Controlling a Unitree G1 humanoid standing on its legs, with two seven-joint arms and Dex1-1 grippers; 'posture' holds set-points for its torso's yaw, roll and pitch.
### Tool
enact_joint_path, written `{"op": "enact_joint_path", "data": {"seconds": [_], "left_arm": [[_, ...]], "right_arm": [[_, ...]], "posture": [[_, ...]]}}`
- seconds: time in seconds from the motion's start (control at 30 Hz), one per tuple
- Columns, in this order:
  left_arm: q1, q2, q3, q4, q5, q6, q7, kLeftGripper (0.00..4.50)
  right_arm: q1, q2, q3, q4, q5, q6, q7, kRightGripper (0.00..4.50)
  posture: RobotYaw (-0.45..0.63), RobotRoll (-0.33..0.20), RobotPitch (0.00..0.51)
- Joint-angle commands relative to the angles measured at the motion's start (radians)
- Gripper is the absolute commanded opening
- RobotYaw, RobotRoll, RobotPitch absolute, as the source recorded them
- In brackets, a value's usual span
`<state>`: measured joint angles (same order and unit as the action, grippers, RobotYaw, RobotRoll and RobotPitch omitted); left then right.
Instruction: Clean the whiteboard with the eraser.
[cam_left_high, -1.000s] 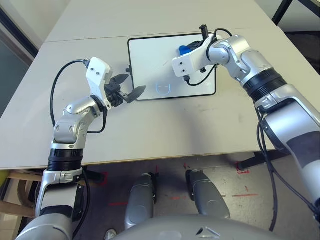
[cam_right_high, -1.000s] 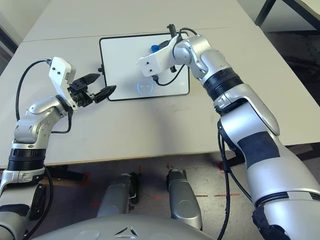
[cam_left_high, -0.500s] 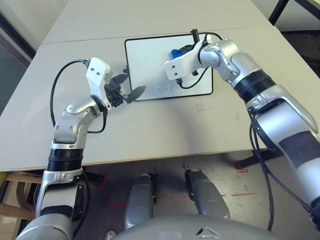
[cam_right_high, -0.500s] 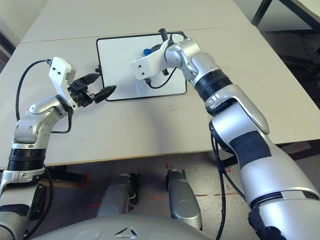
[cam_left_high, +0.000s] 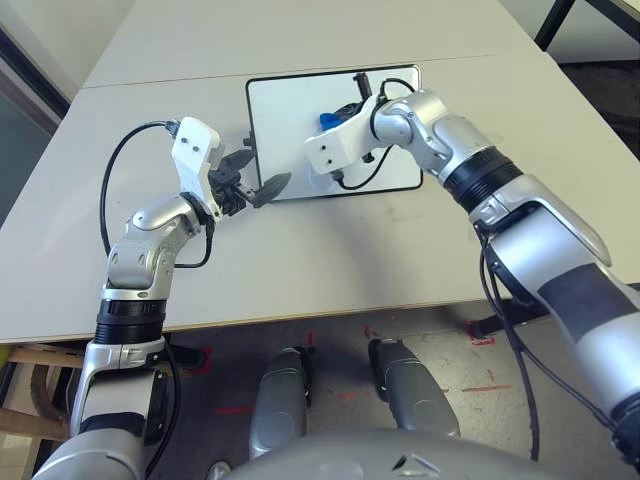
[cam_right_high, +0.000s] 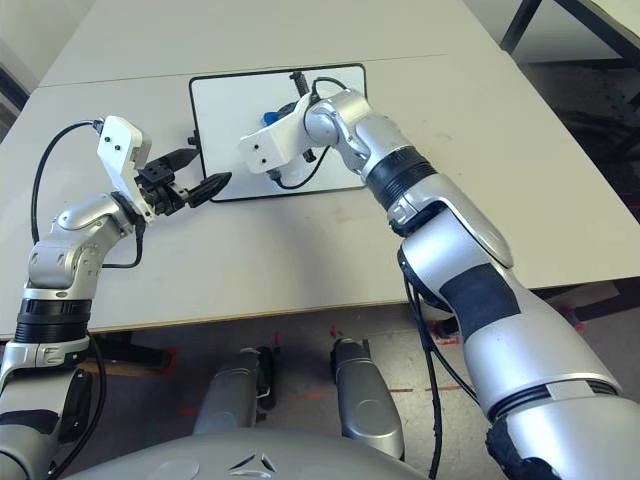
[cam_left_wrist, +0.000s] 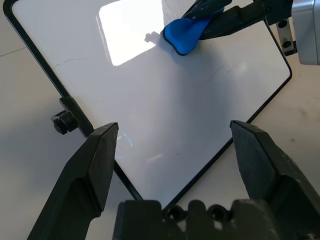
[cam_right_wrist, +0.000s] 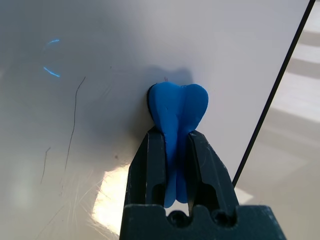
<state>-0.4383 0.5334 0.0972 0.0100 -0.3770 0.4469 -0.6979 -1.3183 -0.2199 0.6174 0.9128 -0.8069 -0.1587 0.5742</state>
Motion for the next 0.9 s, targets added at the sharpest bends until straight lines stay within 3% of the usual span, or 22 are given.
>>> {"op": "enact_joint_path", "data": {"seconds": [0.03,0.43,0.9], "left_arm": [[0.011,0.01,0.001,-0.014,0.009,0.0,0.0,4.5],[0.01,0.009,0.002,-0.004,0.011,-0.009,0.003,4.5],[-0.001,0.004,-0.007,0.007,0.015,-0.017,-0.004,4.5]], "right_arm": [[0.026,0.008,0.03,0.026,-0.005,-0.017,0.007,0.37],[0.084,-0.012,0.029,-0.083,0.0,-0.012,0.057,0.37],[0.031,-0.068,0.005,-0.032,0.001,-0.003,0.047,0.37]], "posture": [[-0.09,0.0,0.17],[-0.09,0.0,0.166],[-0.11,0.0,0.162]]}}
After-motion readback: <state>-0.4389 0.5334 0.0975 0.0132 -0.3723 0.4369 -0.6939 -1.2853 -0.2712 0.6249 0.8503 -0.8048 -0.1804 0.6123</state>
